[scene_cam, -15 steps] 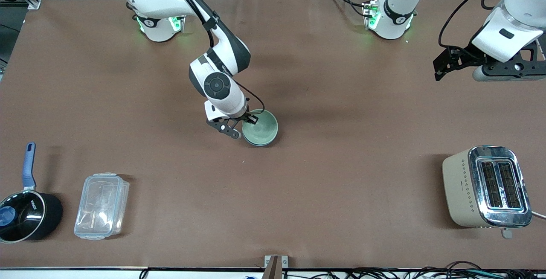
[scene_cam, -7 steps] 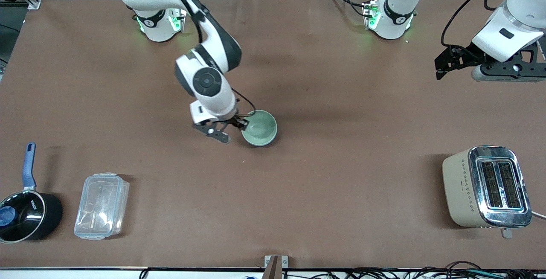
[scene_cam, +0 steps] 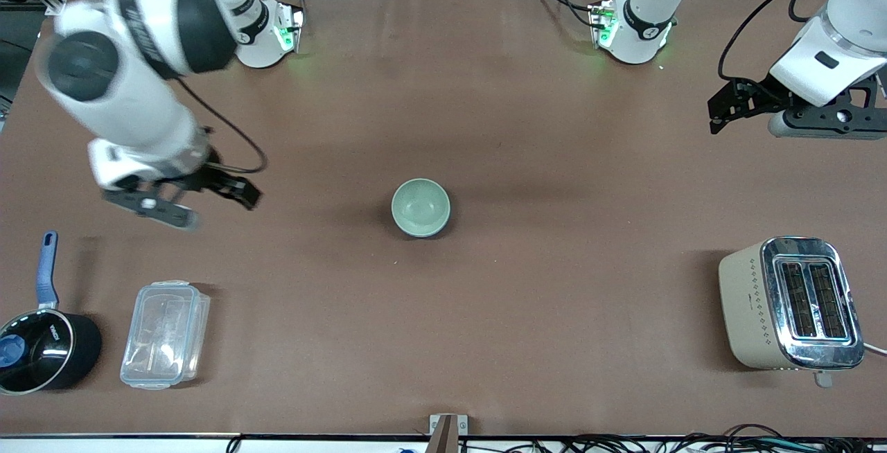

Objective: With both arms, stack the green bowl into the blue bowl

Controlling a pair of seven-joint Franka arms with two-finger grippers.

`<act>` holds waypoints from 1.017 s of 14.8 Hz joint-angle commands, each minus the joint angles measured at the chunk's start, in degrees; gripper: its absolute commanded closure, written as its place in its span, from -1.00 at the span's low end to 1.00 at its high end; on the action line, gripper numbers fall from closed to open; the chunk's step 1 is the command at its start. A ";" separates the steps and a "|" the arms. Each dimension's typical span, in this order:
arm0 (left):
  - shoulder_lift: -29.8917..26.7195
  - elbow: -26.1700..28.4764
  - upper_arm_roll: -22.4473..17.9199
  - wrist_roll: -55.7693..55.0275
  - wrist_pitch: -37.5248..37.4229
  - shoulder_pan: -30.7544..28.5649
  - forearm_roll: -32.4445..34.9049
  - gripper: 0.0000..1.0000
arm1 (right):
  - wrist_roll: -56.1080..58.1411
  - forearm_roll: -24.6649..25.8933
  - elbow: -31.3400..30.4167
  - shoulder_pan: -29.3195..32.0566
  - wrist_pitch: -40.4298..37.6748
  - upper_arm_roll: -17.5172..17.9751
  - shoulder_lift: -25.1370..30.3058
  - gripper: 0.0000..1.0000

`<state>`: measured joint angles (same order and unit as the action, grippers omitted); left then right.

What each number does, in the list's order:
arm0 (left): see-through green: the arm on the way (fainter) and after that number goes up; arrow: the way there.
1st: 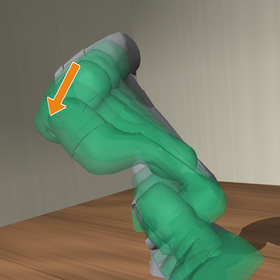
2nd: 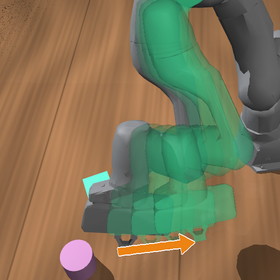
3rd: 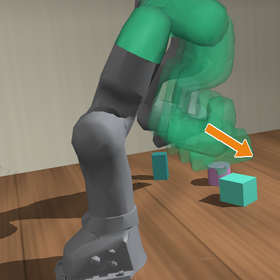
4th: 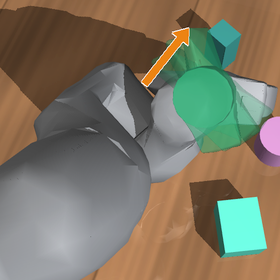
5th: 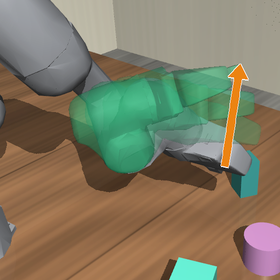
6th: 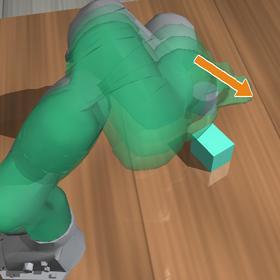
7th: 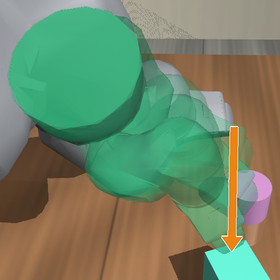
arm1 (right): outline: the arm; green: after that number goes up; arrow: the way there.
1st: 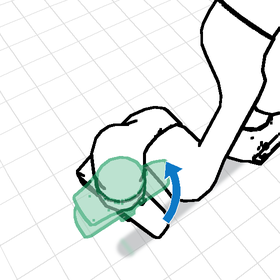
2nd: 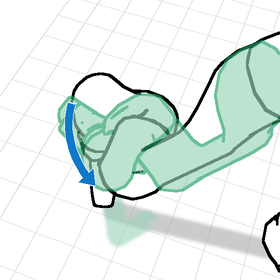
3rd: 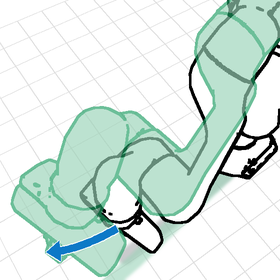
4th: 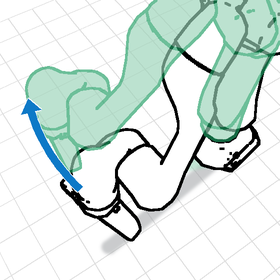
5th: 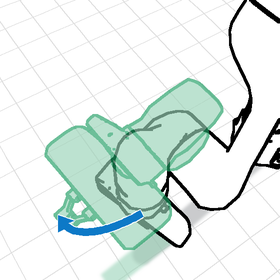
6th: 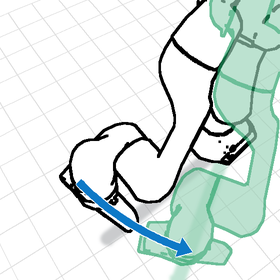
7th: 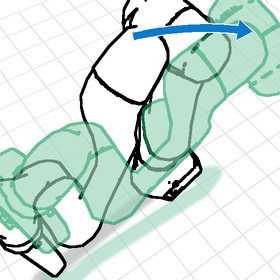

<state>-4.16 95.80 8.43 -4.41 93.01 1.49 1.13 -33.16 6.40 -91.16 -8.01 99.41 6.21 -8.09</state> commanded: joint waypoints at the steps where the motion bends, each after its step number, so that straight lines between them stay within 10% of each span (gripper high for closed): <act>1: 0.82 -1.93 -0.17 1.33 -1.60 -0.17 -1.05 -1.00 | 10.70 0.37 -1.48 5.88 -2.46 0.65 5.79 -1.00; 8: 0.91 -4.39 -1.31 2.48 -4.06 -0.17 -0.69 -1.00 | 28.75 -8.40 3.87 6.43 -11.69 -14.71 10.82 -1.00; 15: 1.26 -4.66 -1.75 2.74 -4.06 -0.26 -0.69 -1.00 | 31.05 -7.55 4.15 5.55 -12.14 -13.77 10.73 -1.00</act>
<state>-3.84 92.85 7.16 -3.22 90.18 1.40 1.13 -2.67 -1.26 -87.67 -2.19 87.97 -8.29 2.69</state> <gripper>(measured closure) 0.000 0.000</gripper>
